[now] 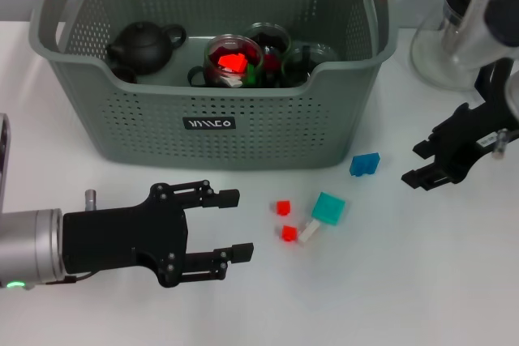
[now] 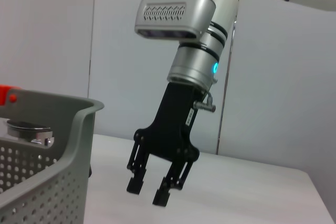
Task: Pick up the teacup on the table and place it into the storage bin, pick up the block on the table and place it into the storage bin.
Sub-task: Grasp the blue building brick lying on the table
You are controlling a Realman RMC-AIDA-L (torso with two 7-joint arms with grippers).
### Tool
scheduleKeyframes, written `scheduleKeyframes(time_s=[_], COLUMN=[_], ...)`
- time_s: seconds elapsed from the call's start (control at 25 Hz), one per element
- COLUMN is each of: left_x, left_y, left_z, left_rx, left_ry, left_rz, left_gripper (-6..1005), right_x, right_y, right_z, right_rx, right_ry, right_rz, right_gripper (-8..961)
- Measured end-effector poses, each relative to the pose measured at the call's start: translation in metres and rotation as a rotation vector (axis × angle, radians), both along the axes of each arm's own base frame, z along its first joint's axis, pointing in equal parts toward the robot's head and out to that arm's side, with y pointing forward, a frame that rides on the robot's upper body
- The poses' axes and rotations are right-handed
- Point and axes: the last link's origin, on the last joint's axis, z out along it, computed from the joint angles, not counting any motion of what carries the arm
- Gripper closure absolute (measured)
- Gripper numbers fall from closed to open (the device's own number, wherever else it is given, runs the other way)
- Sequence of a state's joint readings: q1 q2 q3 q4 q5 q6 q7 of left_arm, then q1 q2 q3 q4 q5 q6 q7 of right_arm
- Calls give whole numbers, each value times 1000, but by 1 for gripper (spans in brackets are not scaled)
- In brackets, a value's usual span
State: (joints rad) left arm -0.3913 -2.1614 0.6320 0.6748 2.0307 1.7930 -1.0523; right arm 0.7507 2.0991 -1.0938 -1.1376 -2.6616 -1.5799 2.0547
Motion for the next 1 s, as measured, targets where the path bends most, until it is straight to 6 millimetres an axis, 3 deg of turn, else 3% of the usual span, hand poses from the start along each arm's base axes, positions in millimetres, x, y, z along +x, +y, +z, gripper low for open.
scheduleKeyframes(time_s=[0.56, 1.0], left_x=[1, 2], left_y=[4, 5], left_z=[2, 2], left_rx=[15, 16], left_ry=[-2, -1], left_rz=[-3, -5], left_gripper=[292, 292], right_x=[11, 11], right_y=[8, 6], right_z=[-38, -43], right_rx=[67, 71], right_ry=[-24, -7], right_rz=[95, 117], right_gripper=[410, 410])
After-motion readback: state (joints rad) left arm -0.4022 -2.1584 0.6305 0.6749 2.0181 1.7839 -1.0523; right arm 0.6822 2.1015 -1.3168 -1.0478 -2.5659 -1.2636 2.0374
